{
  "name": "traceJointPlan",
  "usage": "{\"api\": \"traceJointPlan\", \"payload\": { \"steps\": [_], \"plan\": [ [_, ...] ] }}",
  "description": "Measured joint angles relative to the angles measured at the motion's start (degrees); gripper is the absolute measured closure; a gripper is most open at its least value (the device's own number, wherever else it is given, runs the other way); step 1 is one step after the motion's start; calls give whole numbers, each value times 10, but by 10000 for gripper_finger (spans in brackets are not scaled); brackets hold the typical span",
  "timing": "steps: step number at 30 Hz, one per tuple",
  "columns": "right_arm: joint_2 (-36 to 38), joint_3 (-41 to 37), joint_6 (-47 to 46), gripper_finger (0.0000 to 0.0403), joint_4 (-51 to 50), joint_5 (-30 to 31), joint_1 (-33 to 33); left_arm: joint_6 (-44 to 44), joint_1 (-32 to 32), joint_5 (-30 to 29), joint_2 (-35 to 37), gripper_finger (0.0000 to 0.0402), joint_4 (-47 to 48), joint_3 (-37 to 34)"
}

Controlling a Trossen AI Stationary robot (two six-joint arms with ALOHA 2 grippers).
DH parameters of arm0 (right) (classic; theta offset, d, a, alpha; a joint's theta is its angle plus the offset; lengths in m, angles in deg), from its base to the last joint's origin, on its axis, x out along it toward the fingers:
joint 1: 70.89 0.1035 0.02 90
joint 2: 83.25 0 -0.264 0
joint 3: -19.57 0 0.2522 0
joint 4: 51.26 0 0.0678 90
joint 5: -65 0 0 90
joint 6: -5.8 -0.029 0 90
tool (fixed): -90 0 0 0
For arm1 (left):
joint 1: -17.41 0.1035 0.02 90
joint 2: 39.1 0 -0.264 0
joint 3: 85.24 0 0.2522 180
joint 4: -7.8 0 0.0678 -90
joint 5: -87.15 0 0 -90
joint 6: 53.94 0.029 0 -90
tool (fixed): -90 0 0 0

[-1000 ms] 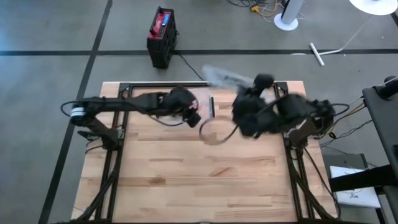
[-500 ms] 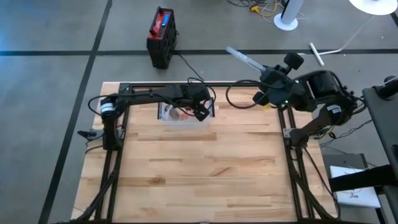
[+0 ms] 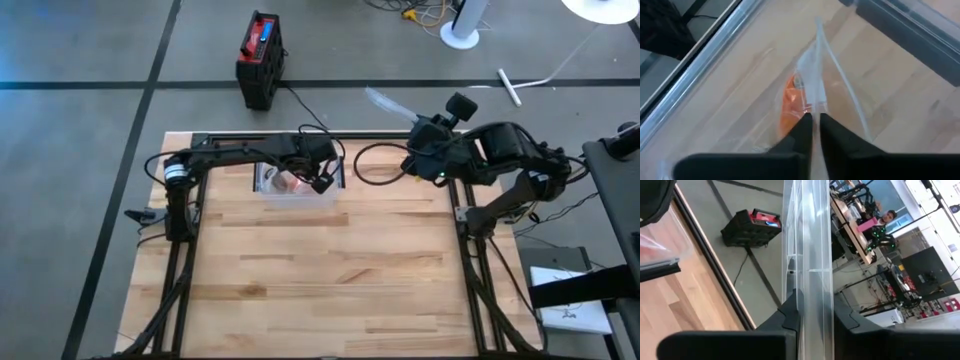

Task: Roll bandage
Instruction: Close the transparent bin

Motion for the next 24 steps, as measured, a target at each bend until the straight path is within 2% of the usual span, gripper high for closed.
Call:
{"api": "traceJointPlan", "payload": {
  "steps": [2,6,16,19,24],
  "plan": [
    [-1,-4,-7,360,1,-1,0,-13,1,-1,0,390,3,0],
    [-3,-8,-19,360,1,-20,1,-43,0,-1,8,396,35,0],
    [-2,-19,-36,360,2,-41,2,-157,-1,-33,92,401,153,-1],
    [-2,-25,-40,360,3,-63,4,-183,-1,-47,118,401,174,-16],
    [-2,-40,-41,360,4,-64,7,-217,6,-48,151,401,178,-64]
  ]
}}
